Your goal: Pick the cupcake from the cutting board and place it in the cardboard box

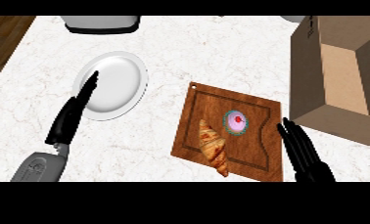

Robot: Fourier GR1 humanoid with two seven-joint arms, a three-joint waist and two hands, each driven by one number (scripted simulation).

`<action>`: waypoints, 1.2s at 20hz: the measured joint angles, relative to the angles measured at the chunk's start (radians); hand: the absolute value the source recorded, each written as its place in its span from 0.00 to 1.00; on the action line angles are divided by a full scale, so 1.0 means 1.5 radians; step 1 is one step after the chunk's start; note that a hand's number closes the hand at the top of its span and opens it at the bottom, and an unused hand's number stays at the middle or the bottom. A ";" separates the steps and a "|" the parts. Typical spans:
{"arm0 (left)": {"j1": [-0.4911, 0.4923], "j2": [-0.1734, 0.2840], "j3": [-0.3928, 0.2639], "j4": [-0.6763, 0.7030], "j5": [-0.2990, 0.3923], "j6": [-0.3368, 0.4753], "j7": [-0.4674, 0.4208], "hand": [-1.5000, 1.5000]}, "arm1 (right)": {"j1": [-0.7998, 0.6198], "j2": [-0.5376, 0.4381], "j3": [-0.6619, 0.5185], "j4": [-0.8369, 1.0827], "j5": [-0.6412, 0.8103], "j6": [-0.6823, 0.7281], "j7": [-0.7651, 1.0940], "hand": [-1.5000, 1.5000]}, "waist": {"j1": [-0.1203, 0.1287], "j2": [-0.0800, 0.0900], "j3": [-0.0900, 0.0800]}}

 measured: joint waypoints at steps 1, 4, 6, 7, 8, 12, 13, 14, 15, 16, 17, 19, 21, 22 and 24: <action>0.001 -0.002 0.003 -0.002 -0.004 -0.002 0.002 0.50 | -0.009 0.008 0.005 0.004 0.012 -0.009 0.004 0.00 | 0.000 0.000 0.000; 0.004 -0.010 0.009 -0.010 -0.017 -0.006 0.007 0.50 | -0.032 0.019 0.008 0.022 0.032 -0.035 0.003 0.00 | 0.000 0.000 0.000; -0.003 -0.010 0.024 0.009 -0.021 -0.020 -0.006 0.50 | -0.038 0.023 0.011 0.035 0.045 -0.046 0.007 0.00 | -0.001 0.000 0.000; 0.006 -0.014 0.024 -0.007 -0.025 -0.021 0.002 0.50 | -0.047 0.022 0.007 0.042 0.044 -0.044 0.007 0.00 | 0.000 0.000 0.000; 0.010 -0.014 0.029 -0.010 -0.025 -0.028 0.002 0.50 | -0.054 0.021 0.009 0.037 0.050 -0.031 0.019 0.00 | 0.000 0.000 0.000; 0.015 -0.024 0.042 -0.021 -0.040 -0.038 0.007 0.50 | -0.083 0.018 0.006 0.057 0.057 -0.006 0.035 0.00 | 0.000 0.000 0.000; 0.003 -0.033 0.042 -0.006 -0.048 -0.035 0.003 0.50 | -0.089 0.024 0.010 0.070 0.063 -0.011 0.037 0.00 | 0.000 0.000 0.000; 0.006 -0.033 0.044 -0.016 -0.050 -0.036 0.008 0.50 | -0.104 0.033 0.016 0.090 0.075 -0.018 0.046 0.00 | 0.001 0.000 0.000; 0.011 -0.035 0.047 -0.029 -0.050 -0.041 0.017 0.50 | -0.112 0.038 0.020 0.101 0.085 -0.020 0.053 0.00 | 0.001 0.000 0.000; 0.009 -0.041 0.049 -0.027 -0.056 -0.041 0.019 0.50 | -0.118 0.040 0.023 0.099 0.091 -0.012 0.064 0.00 | 0.001 0.000 0.000; 0.008 -0.044 0.052 -0.019 -0.062 -0.042 0.012 0.50 | -0.130 0.044 0.021 0.110 0.093 -0.013 0.069 0.00 | 0.001 0.000 0.000; 0.022 -0.044 0.060 -0.041 -0.061 -0.055 0.019 0.50 | -0.146 0.045 0.016 0.123 0.094 -0.011 0.074 0.00 | 0.001 0.000 0.000; 0.020 -0.049 0.062 -0.056 -0.068 -0.060 0.037 0.50 | -0.150 0.050 0.021 0.128 0.104 -0.014 0.084 0.00 | 0.001 0.000 0.000; 0.018 -0.057 0.064 -0.052 -0.076 -0.058 0.037 0.50 | -0.153 0.052 0.023 0.133 0.107 -0.016 0.087 0.00 | 0.001 0.000 0.000; 0.018 -0.061 0.073 -0.051 -0.082 -0.066 0.034 0.50 | -0.164 0.053 0.020 0.146 0.103 -0.015 0.088 0.00 | 0.001 0.000 0.000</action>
